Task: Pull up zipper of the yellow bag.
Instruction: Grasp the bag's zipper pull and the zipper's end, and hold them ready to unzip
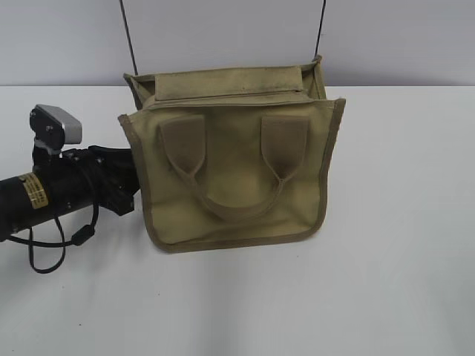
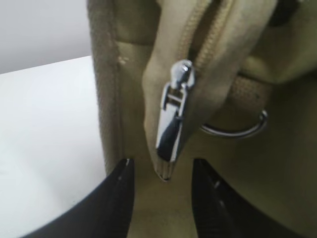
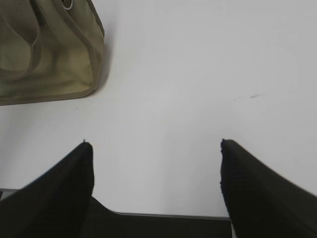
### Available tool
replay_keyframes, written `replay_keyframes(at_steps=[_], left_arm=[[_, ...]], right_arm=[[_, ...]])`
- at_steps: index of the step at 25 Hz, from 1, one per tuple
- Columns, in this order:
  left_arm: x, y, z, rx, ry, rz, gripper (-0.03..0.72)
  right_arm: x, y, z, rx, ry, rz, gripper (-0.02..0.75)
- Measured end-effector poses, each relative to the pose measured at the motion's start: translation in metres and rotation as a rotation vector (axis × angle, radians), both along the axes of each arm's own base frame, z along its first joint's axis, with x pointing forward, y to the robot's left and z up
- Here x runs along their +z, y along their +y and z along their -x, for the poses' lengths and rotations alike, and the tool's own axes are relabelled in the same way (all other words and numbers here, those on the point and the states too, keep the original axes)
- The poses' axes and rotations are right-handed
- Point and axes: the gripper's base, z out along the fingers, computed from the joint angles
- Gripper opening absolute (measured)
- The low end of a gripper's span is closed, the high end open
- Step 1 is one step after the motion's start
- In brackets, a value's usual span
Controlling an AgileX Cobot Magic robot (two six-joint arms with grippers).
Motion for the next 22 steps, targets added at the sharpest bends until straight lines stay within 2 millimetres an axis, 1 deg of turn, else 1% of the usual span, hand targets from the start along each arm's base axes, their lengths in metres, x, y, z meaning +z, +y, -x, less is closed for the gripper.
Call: replay_keyframes(at_steps=[5, 8, 12, 15, 16, 18, 19, 22], left_arm=[[-0.010, -0.004, -0.011, -0.027, 0.022, 0.018, 0.298], [-0.015, -0.007, -0.015, -0.037, 0.026, 0.031, 0.275], [-0.021, -0.008, -0.021, -0.043, 0.033, 0.038, 0.204], [-0.024, -0.008, -0.022, -0.042, 0.039, 0.040, 0.156], [-0.024, -0.008, -0.022, -0.041, 0.039, 0.040, 0.132], [-0.024, -0.008, -0.022, -0.038, 0.040, 0.041, 0.045], [-0.024, -0.008, -0.022, -0.038, 0.041, 0.041, 0.018], [-0.026, -0.006, -0.017, -0.021, 0.058, 0.044, 0.008]], right_arm=[[0.000, 0.000, 0.000, 0.000, 0.000, 0.000, 0.582], [0.000, 0.000, 0.000, 0.000, 0.000, 0.000, 0.582], [0.000, 0.000, 0.000, 0.000, 0.000, 0.000, 0.582], [0.000, 0.000, 0.000, 0.000, 0.000, 0.000, 0.582], [0.000, 0.000, 0.000, 0.000, 0.000, 0.000, 0.582], [0.000, 0.000, 0.000, 0.000, 0.000, 0.000, 0.582], [0.000, 0.000, 0.000, 0.000, 0.000, 0.000, 0.582], [0.000, 0.000, 0.000, 0.000, 0.000, 0.000, 0.582]])
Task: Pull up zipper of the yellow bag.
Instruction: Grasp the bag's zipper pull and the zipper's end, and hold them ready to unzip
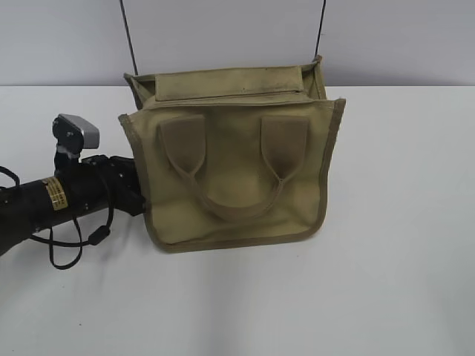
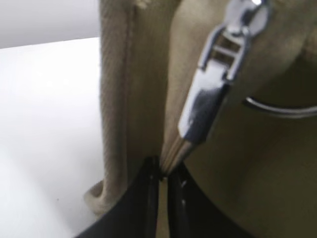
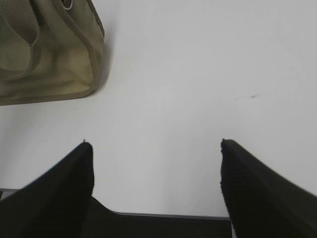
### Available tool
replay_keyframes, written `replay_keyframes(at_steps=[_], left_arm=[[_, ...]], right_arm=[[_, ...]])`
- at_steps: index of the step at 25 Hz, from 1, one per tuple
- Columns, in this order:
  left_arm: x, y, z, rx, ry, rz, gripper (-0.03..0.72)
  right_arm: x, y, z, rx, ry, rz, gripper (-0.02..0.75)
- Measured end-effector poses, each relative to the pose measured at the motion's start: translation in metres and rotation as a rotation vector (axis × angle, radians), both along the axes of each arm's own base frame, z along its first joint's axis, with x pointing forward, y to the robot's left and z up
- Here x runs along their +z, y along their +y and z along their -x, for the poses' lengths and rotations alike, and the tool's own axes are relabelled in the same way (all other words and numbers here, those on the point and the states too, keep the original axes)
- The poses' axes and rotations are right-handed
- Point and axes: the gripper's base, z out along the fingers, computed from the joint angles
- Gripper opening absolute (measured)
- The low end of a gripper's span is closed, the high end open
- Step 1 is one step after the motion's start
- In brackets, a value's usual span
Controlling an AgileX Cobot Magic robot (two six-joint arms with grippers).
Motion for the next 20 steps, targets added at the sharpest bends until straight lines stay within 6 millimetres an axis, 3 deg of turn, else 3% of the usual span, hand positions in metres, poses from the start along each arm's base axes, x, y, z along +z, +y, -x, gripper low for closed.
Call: replay_keyframes(at_steps=[3, 12, 20], left_arm=[[0.005, 0.005, 0.006, 0.063, 0.013, 0.008, 0.008], [0.053, 0.012, 0.012, 0.129, -0.067, -0.022, 0.008], [0.071, 0.016, 0.015, 0.139, -0.059, -0.121, 0.008]], right_arm=[[0.000, 0.000, 0.000, 0.000, 0.000, 0.000, 0.582], [0.000, 0.000, 0.000, 0.000, 0.000, 0.000, 0.582], [0.000, 0.000, 0.000, 0.003, -0.004, -0.006, 0.582]])
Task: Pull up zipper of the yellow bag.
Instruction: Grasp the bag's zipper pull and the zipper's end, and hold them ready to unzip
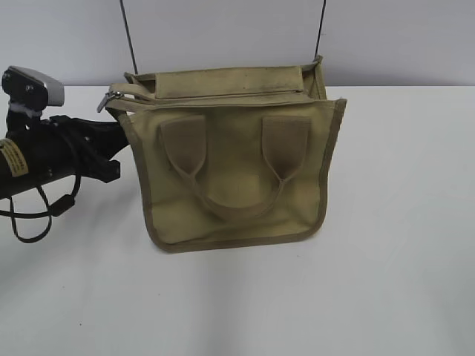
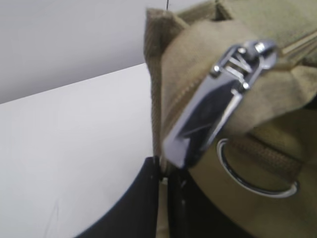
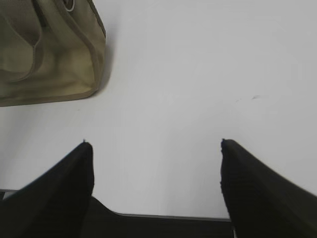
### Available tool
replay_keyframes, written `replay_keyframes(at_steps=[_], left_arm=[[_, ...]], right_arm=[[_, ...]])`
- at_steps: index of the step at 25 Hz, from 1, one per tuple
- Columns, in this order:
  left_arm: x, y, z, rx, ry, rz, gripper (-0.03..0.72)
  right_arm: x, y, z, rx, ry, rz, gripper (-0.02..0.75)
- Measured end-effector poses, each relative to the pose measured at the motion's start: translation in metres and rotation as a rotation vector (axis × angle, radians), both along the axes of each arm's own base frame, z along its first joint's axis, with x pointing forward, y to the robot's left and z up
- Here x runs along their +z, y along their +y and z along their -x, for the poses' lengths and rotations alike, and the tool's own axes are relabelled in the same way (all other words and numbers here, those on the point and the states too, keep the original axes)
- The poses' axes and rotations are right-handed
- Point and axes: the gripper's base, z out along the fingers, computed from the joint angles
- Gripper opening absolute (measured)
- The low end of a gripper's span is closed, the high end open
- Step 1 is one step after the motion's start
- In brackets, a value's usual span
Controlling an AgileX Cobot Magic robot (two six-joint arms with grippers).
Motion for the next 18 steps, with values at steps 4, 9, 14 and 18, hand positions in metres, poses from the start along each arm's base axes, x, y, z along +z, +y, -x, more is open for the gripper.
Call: replay_keyframes(at_steps=[4, 9, 14, 18], left_arm=[[0.003, 0.002, 0.002, 0.007, 0.018, -0.043, 0.008], [0.013, 0.004, 0.004, 0.015, 0.006, -0.072, 0.008], [0.019, 0.009, 0.002, 0.059, -0.039, -0.135, 0.008], [0.024, 0.013, 0.000, 0.110, -0.075, -0.157, 0.007]], right_arm=[[0.005, 0.000, 0.001, -0.007, -0.022, -0.016, 0.582], [0.048, 0.001, -0.007, -0.045, -0.066, -0.116, 0.568], [0.065, 0.009, -0.048, 0.073, 0.074, -0.093, 0.565], [0.076, 0.014, -0.081, 0.148, 0.153, -0.089, 0.565]])
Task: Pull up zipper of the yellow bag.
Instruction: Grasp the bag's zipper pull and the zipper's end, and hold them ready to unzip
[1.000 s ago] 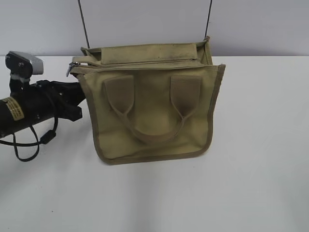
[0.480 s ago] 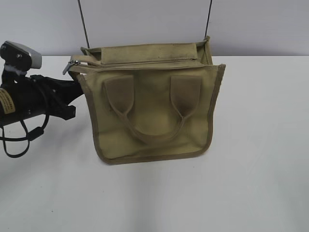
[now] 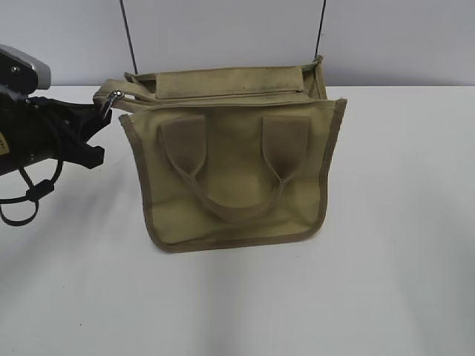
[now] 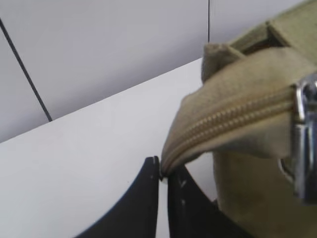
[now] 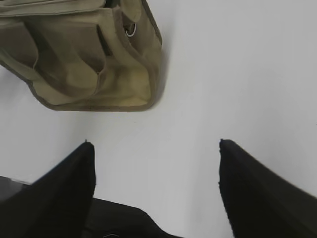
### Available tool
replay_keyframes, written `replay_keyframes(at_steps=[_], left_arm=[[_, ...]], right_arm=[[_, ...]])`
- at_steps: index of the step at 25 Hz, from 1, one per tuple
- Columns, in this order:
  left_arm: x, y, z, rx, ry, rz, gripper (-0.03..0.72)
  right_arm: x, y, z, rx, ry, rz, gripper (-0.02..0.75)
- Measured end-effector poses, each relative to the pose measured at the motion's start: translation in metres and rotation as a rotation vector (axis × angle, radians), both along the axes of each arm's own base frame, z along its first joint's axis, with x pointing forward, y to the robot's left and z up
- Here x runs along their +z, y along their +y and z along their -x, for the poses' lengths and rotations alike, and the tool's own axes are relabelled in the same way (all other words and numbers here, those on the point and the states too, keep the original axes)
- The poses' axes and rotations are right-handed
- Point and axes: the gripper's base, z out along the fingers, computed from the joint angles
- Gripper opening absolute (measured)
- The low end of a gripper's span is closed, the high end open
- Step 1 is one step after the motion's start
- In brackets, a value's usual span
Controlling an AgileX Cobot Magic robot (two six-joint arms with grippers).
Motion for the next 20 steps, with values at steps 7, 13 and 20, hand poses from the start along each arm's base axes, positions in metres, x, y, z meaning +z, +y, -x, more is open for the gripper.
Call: replay_keyframes(at_steps=[7, 13, 20], left_arm=[[0.002, 0.002, -0.002, 0.008, -0.051, -0.043, 0.007], [0.001, 0.002, -0.001, 0.012, -0.033, -0.056, 0.007], [0.007, 0.003, 0.001, 0.012, -0.038, -0.069, 0.007]], right_arm=[[0.019, 0.002, -0.044, 0.026, 0.038, -0.021, 0.565], [0.018, 0.029, -0.089, 0.137, 0.107, -0.064, 0.565], [0.009, 0.134, -0.142, 0.301, 0.166, 0.079, 0.565]])
